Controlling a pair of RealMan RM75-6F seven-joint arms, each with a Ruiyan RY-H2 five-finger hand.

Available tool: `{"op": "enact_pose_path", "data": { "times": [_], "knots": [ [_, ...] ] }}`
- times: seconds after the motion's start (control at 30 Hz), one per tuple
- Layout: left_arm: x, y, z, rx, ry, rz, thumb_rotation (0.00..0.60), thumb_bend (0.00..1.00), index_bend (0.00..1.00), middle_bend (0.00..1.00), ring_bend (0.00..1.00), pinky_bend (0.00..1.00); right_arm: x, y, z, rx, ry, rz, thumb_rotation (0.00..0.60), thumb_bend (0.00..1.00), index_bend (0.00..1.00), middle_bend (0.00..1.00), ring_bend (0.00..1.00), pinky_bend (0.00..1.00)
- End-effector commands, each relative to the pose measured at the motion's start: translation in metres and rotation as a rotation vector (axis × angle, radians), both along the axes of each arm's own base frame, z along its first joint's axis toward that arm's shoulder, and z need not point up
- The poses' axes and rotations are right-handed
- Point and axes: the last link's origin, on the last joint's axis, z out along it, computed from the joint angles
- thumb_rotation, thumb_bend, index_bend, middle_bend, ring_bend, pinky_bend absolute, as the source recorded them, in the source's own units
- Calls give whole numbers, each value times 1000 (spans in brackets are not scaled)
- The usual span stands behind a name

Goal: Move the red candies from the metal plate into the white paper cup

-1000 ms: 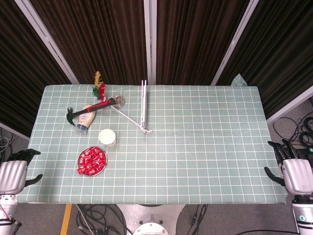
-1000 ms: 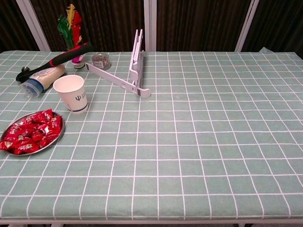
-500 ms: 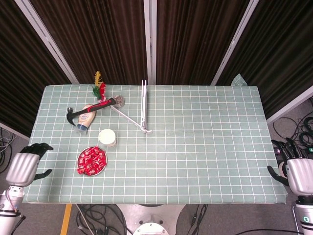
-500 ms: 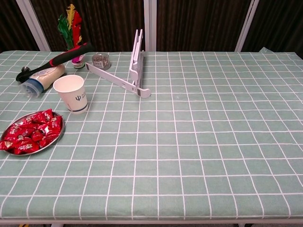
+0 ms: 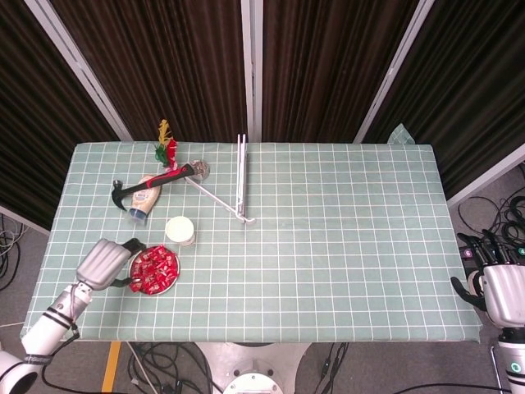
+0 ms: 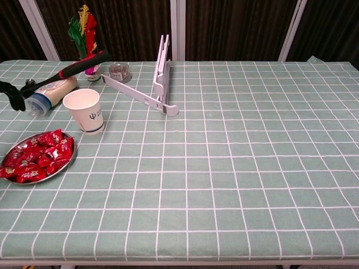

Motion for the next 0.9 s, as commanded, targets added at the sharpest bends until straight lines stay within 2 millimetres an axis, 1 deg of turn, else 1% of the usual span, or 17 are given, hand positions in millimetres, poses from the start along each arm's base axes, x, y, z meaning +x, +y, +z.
{"op": "enact_pose_path", "data": {
  "times": [0.03, 0.17, 0.37, 0.47, 0.63, 0.9],
  "knots": [
    [3, 5, -19, -60, 39, -15, 600, 134, 371, 420, 794, 1000, -1, 0, 0, 2, 0, -4, 600, 161, 170, 243, 110, 252],
    [6, 9, -33, -95, 66, -13, 600, 134, 368, 417, 804, 1000, -2, -1, -1, 5, 1, -11, 600, 160, 170, 243, 109, 252],
    [9, 19, -47, -98, 91, 1, 600, 133, 368, 417, 813, 1000, -2, -2, -2, 8, -1, -14, 600, 161, 170, 243, 109, 254],
    [7, 22, -50, -99, 142, 2, 600, 133, 368, 417, 814, 1000, -3, -2, -1, 9, -2, -18, 600, 160, 170, 243, 110, 255],
    [2, 18, -53, -104, 190, 28, 600, 132, 383, 418, 814, 1000, -5, -1, 0, 5, -2, -26, 600, 160, 170, 243, 110, 257],
    [-3, 17, -58, -101, 194, 77, 600, 155, 438, 470, 844, 1000, -6, -1, -1, 10, -5, -28, 600, 155, 170, 243, 110, 270]
  ]
}}
